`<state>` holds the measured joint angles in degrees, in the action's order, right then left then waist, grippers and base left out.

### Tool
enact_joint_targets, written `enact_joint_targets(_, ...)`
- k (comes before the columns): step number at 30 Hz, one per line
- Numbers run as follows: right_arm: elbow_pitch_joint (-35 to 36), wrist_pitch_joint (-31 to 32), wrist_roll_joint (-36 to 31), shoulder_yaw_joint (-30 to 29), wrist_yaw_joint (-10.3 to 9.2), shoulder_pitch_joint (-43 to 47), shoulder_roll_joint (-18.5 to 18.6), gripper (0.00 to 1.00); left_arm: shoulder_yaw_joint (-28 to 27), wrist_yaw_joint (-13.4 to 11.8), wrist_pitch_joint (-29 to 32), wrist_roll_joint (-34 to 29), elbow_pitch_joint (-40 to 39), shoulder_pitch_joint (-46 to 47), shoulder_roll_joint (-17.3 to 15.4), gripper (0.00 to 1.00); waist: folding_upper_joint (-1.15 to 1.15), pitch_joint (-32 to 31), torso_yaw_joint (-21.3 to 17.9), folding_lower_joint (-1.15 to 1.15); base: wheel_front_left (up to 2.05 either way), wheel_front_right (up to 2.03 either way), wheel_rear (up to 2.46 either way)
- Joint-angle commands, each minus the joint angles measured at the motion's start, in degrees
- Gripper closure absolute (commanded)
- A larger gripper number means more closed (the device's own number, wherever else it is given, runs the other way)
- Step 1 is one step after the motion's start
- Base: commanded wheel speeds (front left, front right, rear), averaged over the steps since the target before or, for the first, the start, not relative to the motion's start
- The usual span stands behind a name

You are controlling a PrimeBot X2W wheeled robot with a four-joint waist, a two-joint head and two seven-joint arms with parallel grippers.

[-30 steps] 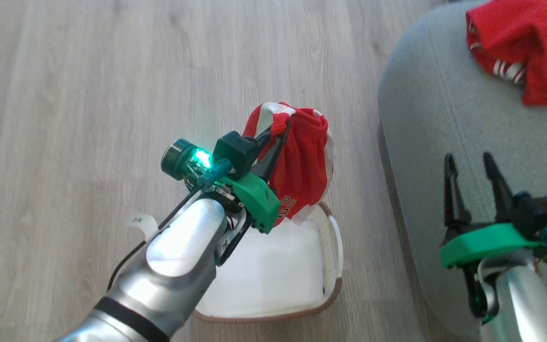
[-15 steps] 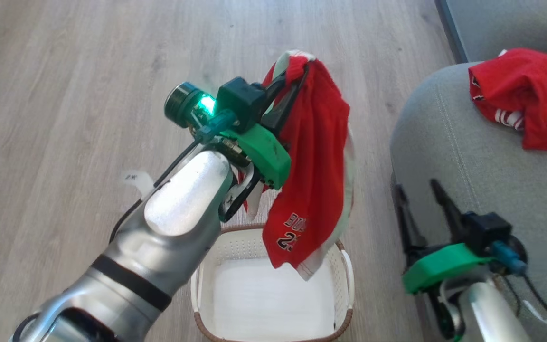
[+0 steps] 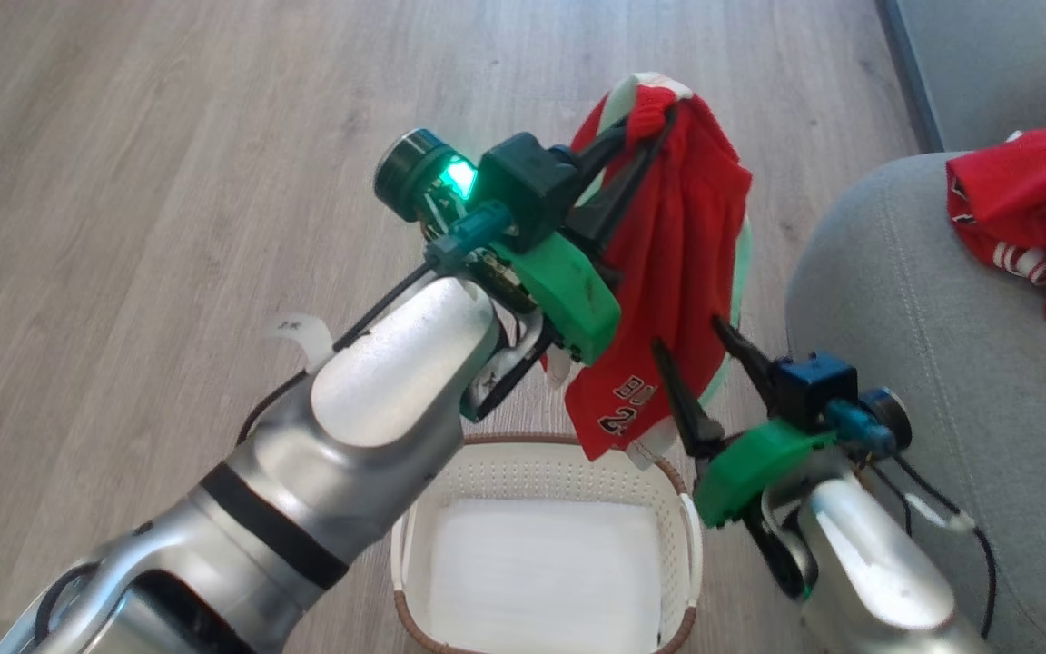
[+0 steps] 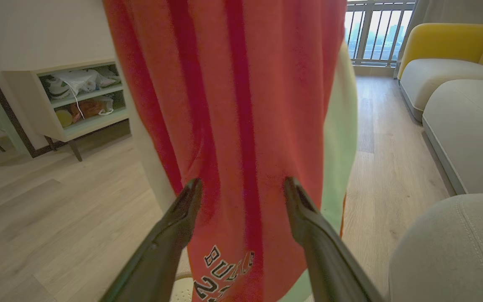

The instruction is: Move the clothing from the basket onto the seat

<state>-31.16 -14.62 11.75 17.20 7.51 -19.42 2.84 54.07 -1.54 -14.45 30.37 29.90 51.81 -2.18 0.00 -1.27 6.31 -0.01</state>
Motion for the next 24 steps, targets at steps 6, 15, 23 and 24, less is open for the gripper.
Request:
enact_joint_targets(6, -1.76, -0.38, -1.72, 0.53, -0.02, -6.96, 0.04, 0.0, 0.34, -1.63, -0.52, 1.59, -3.81, 5.13, -0.7, 1.0, 0.0, -0.19, 1.5, 0.01, 0.0, 0.0, 0.0)
enact_joint_targets(15, -5.63, -0.38, -1.02, 2.78, -0.02, -10.09, 0.04, 0.76, 1.43, -3.26, -0.54, 1.89, -8.32, 4.32, -0.7, 1.0, 0.0, 0.07, 2.94, 0.01, 0.0, 0.0, 0.0)
enact_joint_targets(23, -4.8, -0.38, -0.48, 3.09, -0.02, -11.15, 0.04, 1.0, -0.61, -3.89, -0.54, 1.44, -7.55, 1.74, -0.72, 1.0, 0.0, 0.85, 2.24, 0.01, 0.0, 0.0, 0.0)
enact_joint_targets(24, -4.57, -0.38, -0.69, 2.8, -0.02, -11.13, 0.04, 1.0, -1.14, -3.96, -0.54, 1.37, -7.26, 1.22, -0.76, 1.0, 0.0, 0.93, 1.95, 0.01, 0.0, 0.0, 0.0)
